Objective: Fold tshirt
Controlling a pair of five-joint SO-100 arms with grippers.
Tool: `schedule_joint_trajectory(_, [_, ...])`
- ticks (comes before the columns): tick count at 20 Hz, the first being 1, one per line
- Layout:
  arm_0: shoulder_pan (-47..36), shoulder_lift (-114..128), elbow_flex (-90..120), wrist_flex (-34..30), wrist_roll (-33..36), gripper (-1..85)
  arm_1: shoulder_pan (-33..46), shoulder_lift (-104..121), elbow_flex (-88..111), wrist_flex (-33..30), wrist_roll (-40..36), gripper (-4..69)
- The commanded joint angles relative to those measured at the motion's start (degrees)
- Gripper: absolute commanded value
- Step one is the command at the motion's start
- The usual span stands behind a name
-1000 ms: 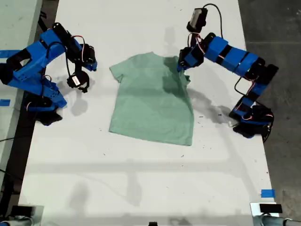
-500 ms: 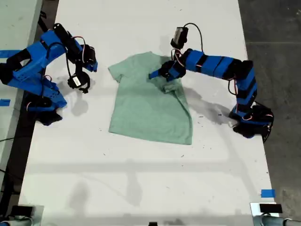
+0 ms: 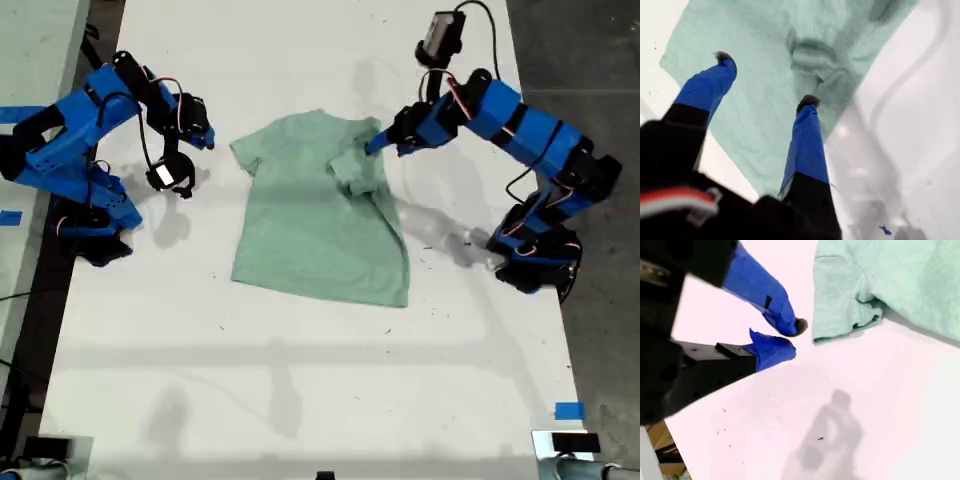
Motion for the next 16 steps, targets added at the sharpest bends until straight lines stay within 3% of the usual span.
schedule_joint_trajectory(1, [1.0,1.9,-1.5,-3.5,4.0,11.5,-2.2,14.3,8.4,0.4,2.2,23.5])
schedule_joint_trajectory(3, [0.5,-0.1,-5.1,-3.0,4.5,26.1,-3.7,19.3,14.2,0.4,4.2,23.3])
schedule_joint_trajectory(5, [-0.4,-5.0,-11.4,-0.4,6.8,28.7,-4.6,22.9,18.4,-0.1,5.5,22.9])
schedule_joint_trajectory(8, [-2.3,-16.2,-21.4,3.3,9.8,27.8,-5.3,25.7,21.2,-0.6,6.9,22.7])
schedule_joint_trajectory(16, [-9.8,-39.4,-24.5,-7.1,14.1,27.5,-9.8,25.8,20.8,-0.5,9.5,22.6])
